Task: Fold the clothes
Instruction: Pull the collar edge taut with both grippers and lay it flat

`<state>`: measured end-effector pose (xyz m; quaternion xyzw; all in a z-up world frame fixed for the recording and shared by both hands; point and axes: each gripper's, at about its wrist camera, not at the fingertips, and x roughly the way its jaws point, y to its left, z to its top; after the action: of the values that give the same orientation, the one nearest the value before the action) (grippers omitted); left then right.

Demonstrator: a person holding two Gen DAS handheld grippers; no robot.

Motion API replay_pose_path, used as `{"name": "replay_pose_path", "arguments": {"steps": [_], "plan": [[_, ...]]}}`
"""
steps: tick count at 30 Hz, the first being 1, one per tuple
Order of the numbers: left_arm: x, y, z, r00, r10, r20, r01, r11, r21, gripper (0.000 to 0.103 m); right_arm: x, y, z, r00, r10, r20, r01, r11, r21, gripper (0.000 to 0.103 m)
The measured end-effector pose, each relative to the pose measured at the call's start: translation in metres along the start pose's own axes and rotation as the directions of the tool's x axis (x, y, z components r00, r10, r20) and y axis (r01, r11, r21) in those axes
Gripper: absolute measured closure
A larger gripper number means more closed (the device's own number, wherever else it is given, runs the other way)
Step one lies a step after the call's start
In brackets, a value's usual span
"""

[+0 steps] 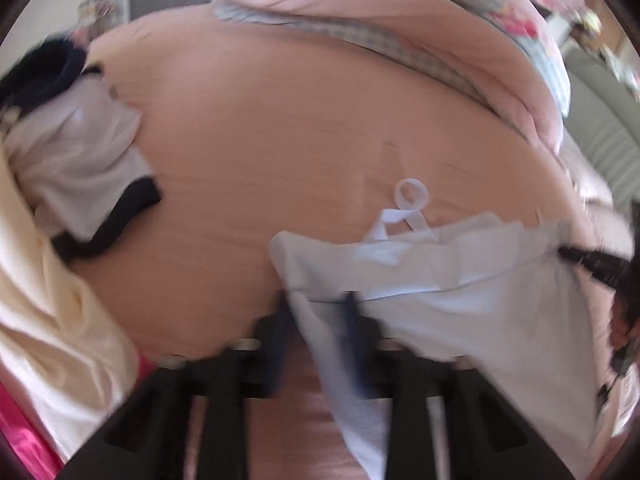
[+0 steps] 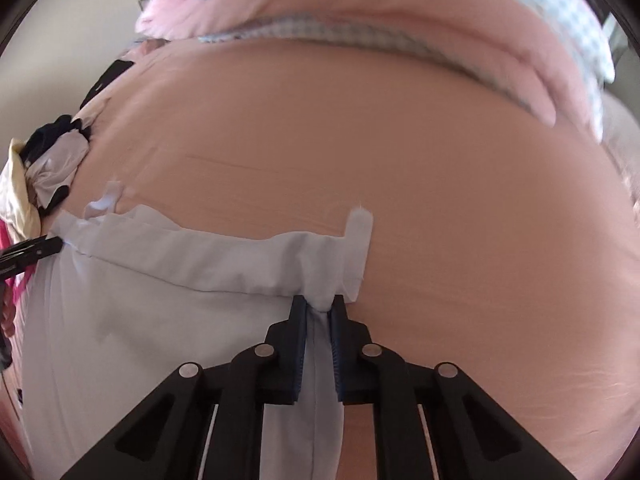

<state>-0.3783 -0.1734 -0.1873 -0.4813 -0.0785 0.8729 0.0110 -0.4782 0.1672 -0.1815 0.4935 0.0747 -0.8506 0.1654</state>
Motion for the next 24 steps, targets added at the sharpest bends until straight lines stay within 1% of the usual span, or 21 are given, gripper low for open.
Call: {"name": "replay_pose_path", "arguments": {"steps": [1,2,4,6,8,9,10,11,12,13,14,15,16,17,18,19,20,21,22,23,24], "plan": [[-0.004,-0.010,0.003,1.000,0.019,0.023,-0.020,0.999,0.046,0.098,-0.009,0.003,-0.002,0.999,-0.026,0.031,0.026,1.000,-0.016,0.095],[-0.012,-0.019,0.006,0.998,0.011,0.067,-0.016,0.997,0.080,0.098,-0.021,-0.002,-0.004,0.997,-0.052,0.064,0.052,0.999,-0.004,0.095],[-0.023,-0.034,0.016,0.994,-0.029,0.109,0.015,0.992,0.125,0.098,-0.047,-0.017,-0.008,0.991,-0.074,0.109,0.071,0.997,0.031,0.095],[-0.028,-0.053,0.025,0.989,-0.019,0.145,-0.008,0.983,0.183,0.098,-0.071,-0.034,-0.010,0.983,-0.099,0.153,0.091,0.994,0.059,0.095],[-0.019,-0.068,0.036,0.987,-0.005,0.161,-0.031,0.975,0.222,0.098,-0.082,-0.049,-0.005,0.979,-0.100,0.177,0.087,0.993,0.077,0.095],[-0.009,-0.072,0.042,0.990,-0.015,0.143,-0.019,0.973,0.231,0.098,-0.086,-0.055,-0.003,0.977,-0.102,0.185,0.086,0.992,0.089,0.095],[0.007,-0.073,0.049,0.994,-0.017,0.104,-0.009,0.971,0.237,0.095,-0.081,-0.062,0.001,0.979,-0.106,0.172,0.089,0.991,0.105,0.095],[0.028,-0.074,0.055,0.998,0.019,0.065,-0.034,0.971,0.238,0.095,-0.071,-0.065,0.004,0.982,-0.124,0.145,0.104,0.986,0.133,0.095],[0.047,-0.074,0.056,0.998,0.054,0.022,-0.057,0.969,0.240,0.092,-0.050,-0.075,0.008,0.988,-0.120,0.094,0.106,0.985,0.138,0.094],[0.066,-0.072,0.054,0.996,0.080,-0.044,-0.067,0.968,0.240,0.085,-0.028,-0.085,0.012,0.992,-0.116,0.042,0.109,0.984,0.142,0.093],[0.065,-0.069,0.054,0.997,0.070,-0.035,-0.061,0.975,0.212,0.083,-0.003,-0.088,0.012,0.992,-0.124,-0.038,0.128,0.983,0.130,0.092],[0.055,-0.062,0.056,0.999,0.042,-0.002,-0.041,0.986,0.161,0.073,0.018,-0.090,0.007,0.988,-0.116,-0.103,0.129,0.984,0.122,0.089],[0.044,-0.053,0.057,0.999,0.011,0.031,-0.014,0.994,0.105,0.061,0.022,-0.090,0.005,0.989,-0.112,-0.094,0.123,0.984,0.126,0.087],[0.032,-0.044,0.057,0.998,-0.017,0.065,0.013,0.998,0.055,0.052,0.011,-0.091,0.005,0.993,-0.118,-0.032,0.121,0.981,0.149,0.082],[0.024,-0.035,0.055,0.995,-0.036,0.092,0.033,0.999,0.033,0.038,0.002,-0.094,0.005,0.994,-0.110,-0.001,0.108,0.976,0.191,0.069],[0.024,-0.030,0.054,0.995,-0.049,0.093,0.047,0.999,0.027,0.037,-0.008,-0.097,0.005,0.994,-0.104,0.031,0.094,0.968,0.233,0.054],[0.031,-0.026,0.055,0.996,-0.059,0.063,0.057,0.998,0.032,0.037,-0.016,-0.101,0.004,0.994,-0.088,0.067,0.067,0.960,0.273,0.048],[0.042,-0.026,0.056,0.998,-0.065,0.022,0.064,0.997,0.043,0.051,-0.018,-0.104,0.004,0.993,-0.082,0.081,0.055,0.955,0.292,0.045],[0.054,-0.026,0.057,0.998,-0.068,-0.018,0.068,0.996,0.054,0.089,-0.014,-0.104,0.004,0.996,-0.075,0.057,0.055,0.954,0.294,0.052],[0.061,-0.032,0.054,0.998,-0.050,-0.045,0.053,0.996,0.068,0.093,-0.002,-0.100,0.006,0.999,-0.045,0.007,0.041,0.962,0.270,0.071],[0.060,-0.040,0.053,0.999,-0.026,-0.024,0.029,0.995,0.093,0.099,0.003,-0.092,0.007,0.998,-0.057,-0.013,0.059,0.973,0.224,0.093]]}}
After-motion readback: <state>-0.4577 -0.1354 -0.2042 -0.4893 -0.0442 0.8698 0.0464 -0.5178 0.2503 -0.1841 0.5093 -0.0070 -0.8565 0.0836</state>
